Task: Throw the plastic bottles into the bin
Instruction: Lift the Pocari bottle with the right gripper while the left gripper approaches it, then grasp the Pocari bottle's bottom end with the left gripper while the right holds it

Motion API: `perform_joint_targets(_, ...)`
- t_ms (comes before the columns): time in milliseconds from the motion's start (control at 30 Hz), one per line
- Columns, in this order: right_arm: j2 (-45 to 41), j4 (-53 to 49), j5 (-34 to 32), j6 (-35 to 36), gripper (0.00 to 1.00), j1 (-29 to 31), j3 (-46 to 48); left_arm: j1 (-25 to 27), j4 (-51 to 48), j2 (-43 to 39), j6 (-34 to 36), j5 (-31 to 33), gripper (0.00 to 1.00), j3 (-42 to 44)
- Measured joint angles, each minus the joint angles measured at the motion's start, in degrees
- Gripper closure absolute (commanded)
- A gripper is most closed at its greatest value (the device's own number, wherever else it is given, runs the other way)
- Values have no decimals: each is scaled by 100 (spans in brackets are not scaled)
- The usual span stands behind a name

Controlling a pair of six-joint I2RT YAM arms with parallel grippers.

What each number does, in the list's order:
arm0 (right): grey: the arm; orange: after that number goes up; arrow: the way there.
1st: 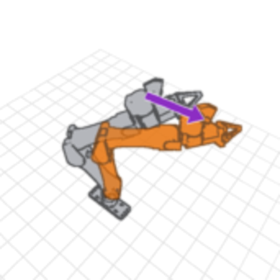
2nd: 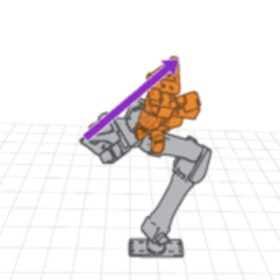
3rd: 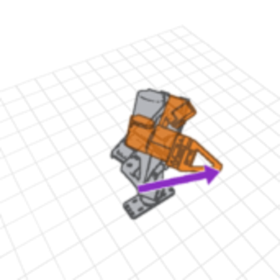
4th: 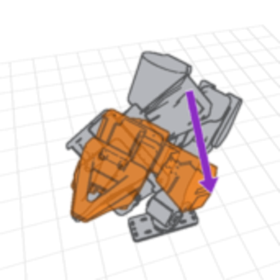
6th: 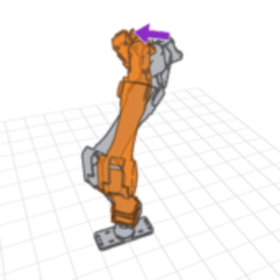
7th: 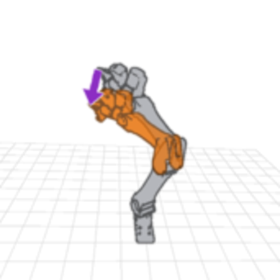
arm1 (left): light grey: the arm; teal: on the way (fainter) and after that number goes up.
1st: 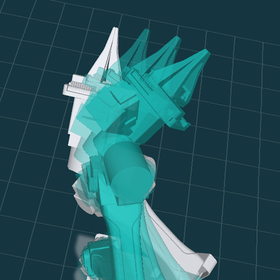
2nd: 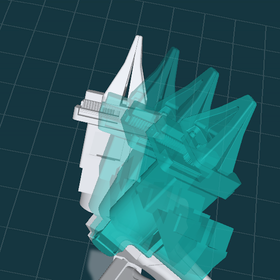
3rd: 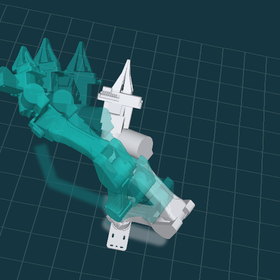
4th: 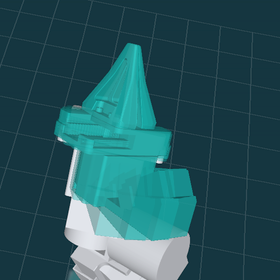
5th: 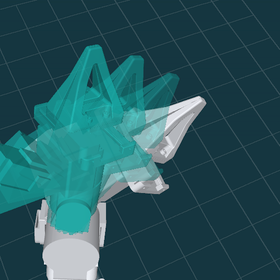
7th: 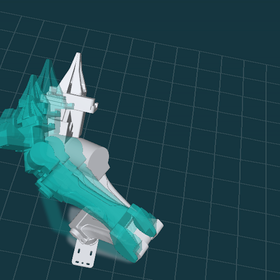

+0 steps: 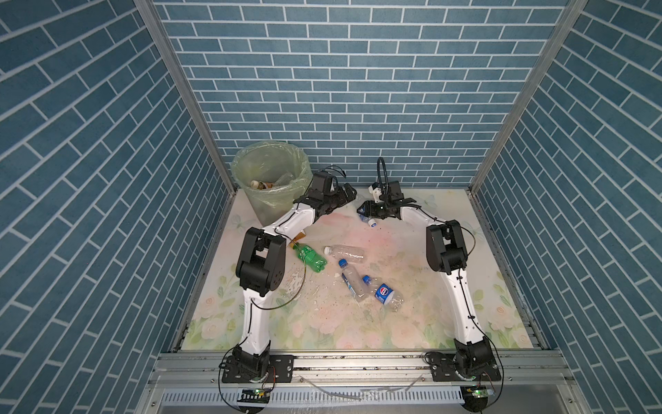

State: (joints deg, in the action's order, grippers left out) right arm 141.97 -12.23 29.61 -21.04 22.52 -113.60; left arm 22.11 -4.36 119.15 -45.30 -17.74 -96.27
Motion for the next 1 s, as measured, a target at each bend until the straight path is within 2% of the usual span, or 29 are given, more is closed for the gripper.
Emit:
perform_joint_targets(300, -2184, 931, -28, -308, 56, 28, 2933, 151, 39, -264, -284, -197, 1, 647)
perform_joint_targets(500, -3429, 1281, -92, -319, 56, 118, 4124, 378, 31, -378, -391, -334, 1, 940)
perform_joint_targets(700, -4079, 1335, -164, -332, 56, 262, 4695, 564, 42, -452, -466, -382, 1, 953)
perform_joint_targets(1000, -4312, 1322, -227, -363, 57, 382, 4778, 675, 234, -601, -595, -393, 1, 1029)
